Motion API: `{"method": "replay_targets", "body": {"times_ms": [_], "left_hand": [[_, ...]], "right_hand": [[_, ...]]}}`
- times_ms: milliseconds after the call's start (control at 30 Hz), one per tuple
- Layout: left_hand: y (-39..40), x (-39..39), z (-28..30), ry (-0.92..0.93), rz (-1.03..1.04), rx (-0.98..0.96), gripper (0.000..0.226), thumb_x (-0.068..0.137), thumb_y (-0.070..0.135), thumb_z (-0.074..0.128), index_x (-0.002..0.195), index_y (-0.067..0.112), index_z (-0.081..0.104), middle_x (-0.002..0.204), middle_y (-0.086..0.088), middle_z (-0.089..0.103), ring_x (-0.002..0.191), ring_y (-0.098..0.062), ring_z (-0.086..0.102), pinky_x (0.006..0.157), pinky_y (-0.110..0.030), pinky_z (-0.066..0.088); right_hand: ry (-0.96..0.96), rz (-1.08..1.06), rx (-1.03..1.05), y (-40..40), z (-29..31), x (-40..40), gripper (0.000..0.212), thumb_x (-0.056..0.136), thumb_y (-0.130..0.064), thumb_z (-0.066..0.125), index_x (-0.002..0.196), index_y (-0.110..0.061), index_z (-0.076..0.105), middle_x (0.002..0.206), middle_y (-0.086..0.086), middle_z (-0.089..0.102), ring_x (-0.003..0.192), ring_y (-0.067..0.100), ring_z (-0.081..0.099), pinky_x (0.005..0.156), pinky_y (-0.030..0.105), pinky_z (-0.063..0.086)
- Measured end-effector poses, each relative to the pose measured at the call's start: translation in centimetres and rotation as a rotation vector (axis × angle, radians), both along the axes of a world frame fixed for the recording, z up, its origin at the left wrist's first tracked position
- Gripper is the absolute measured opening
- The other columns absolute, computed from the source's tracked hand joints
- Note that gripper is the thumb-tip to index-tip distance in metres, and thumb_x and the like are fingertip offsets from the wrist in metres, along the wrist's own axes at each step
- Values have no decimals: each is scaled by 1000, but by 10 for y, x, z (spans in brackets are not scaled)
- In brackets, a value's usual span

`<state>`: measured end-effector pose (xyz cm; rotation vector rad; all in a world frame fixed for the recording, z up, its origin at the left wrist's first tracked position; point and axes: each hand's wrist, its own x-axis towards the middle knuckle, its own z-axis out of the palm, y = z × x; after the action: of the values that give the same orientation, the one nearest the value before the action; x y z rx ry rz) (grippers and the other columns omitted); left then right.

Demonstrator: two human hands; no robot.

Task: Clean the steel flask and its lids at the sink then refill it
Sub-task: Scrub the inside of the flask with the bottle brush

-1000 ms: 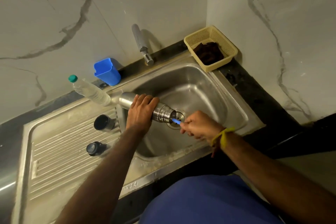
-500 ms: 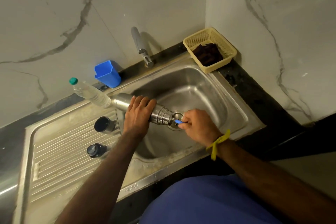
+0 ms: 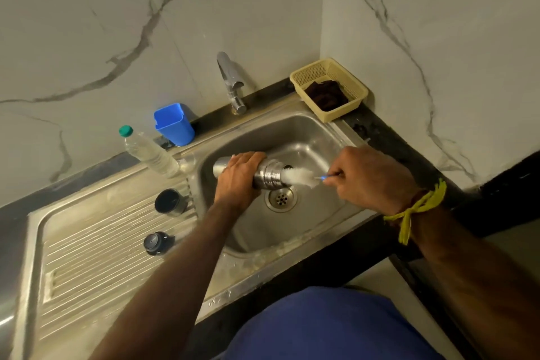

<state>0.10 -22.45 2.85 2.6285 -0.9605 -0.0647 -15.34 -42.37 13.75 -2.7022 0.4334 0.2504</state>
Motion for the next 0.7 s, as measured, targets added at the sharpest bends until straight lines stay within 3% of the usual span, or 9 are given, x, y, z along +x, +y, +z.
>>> {"method": "replay_targets", "body": {"times_ms": [100,200,300,400,533,700], "left_hand": [[-7,8,-1,38,23,-77,63,70,12,84,124,31,57,124,5,64,118,-21,57,103,-49,48],[7,20,-12,24,48,-114,62,72,18,85,123,36,54,124,7,60,119,-20,53,105,-56,46],[14,27,-22,69,46,-143,67,68,19,88,122,38,53,122,8,60,115,-20,56,97,-50,51],[21,33,-32,141,113,-180,68,64,12,88,118,38,54,116,7,62,107,-20,60,98,-50,51],[17,40,-30,220,91,-182,69,63,7,87,120,32,58,113,5,66,106,-21,63,94,-42,50],[-6,45,-15,234,65,-229,68,65,13,89,123,31,59,116,7,67,109,-16,62,97,-38,49]], "right_hand": [[-28,-70,-95,21,17,5,26,94,-41,63,102,-17,64,93,3,67,84,22,66,80,42,57],[6,-121,-19,39,22,7,29,93,-40,64,105,-14,66,99,5,68,87,22,64,79,36,54],[-8,-60,-126,58,35,-3,26,96,-36,62,112,-15,60,98,3,61,89,23,60,72,33,42],[-50,-88,-234,65,60,-11,24,96,-35,63,110,-15,61,90,3,59,79,21,56,68,33,43],[-51,-74,-271,77,85,-15,28,97,-33,62,115,-12,60,105,8,66,94,25,65,77,35,49],[-75,-70,-359,86,106,-33,29,97,-39,59,114,-15,56,85,-2,44,76,14,47,70,28,40]]}}
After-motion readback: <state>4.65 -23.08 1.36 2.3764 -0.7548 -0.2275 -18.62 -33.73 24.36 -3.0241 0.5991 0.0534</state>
